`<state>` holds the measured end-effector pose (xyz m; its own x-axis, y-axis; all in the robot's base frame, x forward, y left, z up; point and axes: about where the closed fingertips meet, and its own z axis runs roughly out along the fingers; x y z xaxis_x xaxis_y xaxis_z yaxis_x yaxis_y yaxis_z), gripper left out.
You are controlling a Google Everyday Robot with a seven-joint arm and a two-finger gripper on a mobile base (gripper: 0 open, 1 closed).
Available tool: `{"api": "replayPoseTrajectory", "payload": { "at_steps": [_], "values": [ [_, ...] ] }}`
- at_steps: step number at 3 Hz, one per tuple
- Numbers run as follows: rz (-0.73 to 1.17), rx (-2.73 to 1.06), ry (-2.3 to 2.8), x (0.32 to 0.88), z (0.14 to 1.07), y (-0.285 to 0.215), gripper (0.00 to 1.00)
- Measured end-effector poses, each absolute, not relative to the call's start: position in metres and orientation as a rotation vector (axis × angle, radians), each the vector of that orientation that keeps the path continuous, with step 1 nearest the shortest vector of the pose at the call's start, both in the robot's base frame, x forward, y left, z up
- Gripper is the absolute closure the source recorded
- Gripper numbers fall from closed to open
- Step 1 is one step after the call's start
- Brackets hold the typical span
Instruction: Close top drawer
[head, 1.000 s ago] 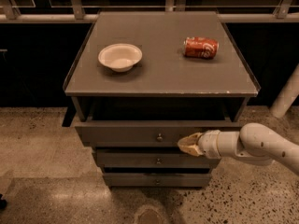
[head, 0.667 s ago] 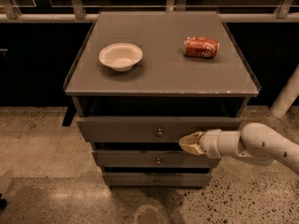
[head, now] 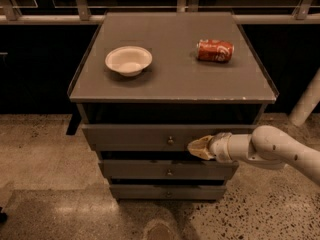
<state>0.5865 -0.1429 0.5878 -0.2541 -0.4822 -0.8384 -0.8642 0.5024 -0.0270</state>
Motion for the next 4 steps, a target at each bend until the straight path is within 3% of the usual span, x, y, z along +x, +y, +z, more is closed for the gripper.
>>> {"api": "replayPoseTrajectory", "payload": {
  "at_steps": [1, 3, 4],
  "values": [
    [0.613, -1.084, 1.95, 0.585, 0.577, -0.151, 1.0],
    [0.704, -0.901, 2.155, 0.518, 0.571, -0.192, 1.0],
    [0.711, -0.907, 2.159, 0.514, 0.568, -0.19, 0.81]
  ]
}}
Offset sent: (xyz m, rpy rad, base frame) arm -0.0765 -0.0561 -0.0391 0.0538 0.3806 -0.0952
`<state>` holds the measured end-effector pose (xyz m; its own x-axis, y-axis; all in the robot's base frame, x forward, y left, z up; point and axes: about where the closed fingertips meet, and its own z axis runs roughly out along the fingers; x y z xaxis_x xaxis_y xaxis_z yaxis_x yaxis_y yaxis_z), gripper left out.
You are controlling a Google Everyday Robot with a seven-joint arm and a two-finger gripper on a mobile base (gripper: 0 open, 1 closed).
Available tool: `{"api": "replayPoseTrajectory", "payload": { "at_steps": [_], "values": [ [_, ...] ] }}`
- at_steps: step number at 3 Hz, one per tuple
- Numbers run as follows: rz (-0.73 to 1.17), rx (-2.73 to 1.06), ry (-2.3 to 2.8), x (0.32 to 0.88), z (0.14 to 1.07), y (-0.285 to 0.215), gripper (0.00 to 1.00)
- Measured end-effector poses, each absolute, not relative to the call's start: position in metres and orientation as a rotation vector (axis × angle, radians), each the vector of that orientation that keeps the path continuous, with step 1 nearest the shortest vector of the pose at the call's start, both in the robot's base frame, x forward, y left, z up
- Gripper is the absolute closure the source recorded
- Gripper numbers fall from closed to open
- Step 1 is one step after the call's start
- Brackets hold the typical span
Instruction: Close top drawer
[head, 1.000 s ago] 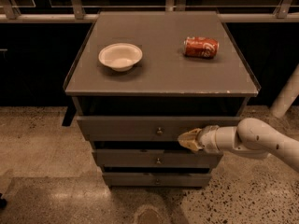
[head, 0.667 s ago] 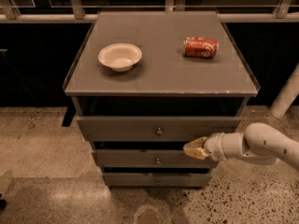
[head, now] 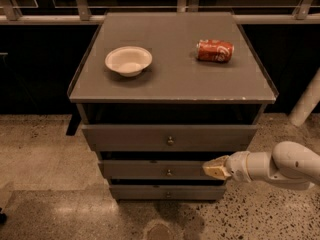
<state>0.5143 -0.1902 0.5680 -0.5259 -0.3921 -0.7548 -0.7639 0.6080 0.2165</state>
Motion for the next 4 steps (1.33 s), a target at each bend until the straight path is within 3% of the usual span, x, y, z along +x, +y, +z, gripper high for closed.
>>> {"api": "replayPoseTrajectory", "payload": {
  "at_steps": [3, 4],
  "values": [
    [0.711, -0.907, 2.159, 0.5143, 0.568, -0.1901, 0.12],
    [0.712, -0.907, 2.159, 0.5143, 0.568, -0.19, 0.0]
  ]
}}
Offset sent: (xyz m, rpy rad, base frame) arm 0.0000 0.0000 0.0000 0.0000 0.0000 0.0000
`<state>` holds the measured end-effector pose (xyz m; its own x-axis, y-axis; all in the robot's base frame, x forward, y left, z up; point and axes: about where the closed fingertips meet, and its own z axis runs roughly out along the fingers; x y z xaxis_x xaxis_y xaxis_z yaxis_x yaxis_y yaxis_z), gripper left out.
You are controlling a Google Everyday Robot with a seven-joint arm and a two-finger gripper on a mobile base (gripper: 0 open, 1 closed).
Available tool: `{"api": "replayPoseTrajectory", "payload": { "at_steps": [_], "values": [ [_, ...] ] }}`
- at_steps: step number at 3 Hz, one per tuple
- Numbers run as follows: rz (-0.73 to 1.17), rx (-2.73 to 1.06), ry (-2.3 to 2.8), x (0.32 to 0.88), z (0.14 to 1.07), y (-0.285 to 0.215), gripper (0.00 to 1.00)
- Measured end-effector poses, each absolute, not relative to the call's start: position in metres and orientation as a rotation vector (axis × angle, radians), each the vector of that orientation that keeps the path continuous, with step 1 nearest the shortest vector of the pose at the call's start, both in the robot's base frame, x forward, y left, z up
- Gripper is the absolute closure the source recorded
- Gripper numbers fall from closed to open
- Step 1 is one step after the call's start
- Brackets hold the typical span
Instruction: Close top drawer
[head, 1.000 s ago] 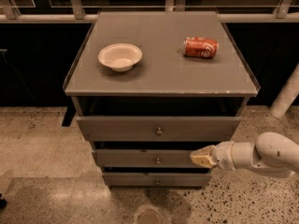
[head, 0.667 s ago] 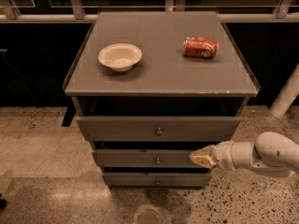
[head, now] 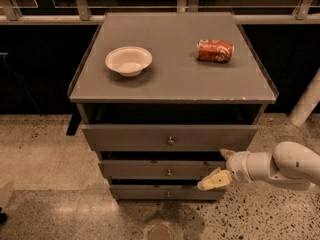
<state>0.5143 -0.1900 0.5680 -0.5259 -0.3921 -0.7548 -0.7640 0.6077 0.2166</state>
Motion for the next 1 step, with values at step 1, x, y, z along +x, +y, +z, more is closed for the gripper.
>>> {"api": "replayPoseTrajectory", "payload": {
  "at_steps": [1],
  "values": [
    [0.712, -0.907, 2.159, 0.5143, 0.568, -0.19, 0.0]
  ]
}}
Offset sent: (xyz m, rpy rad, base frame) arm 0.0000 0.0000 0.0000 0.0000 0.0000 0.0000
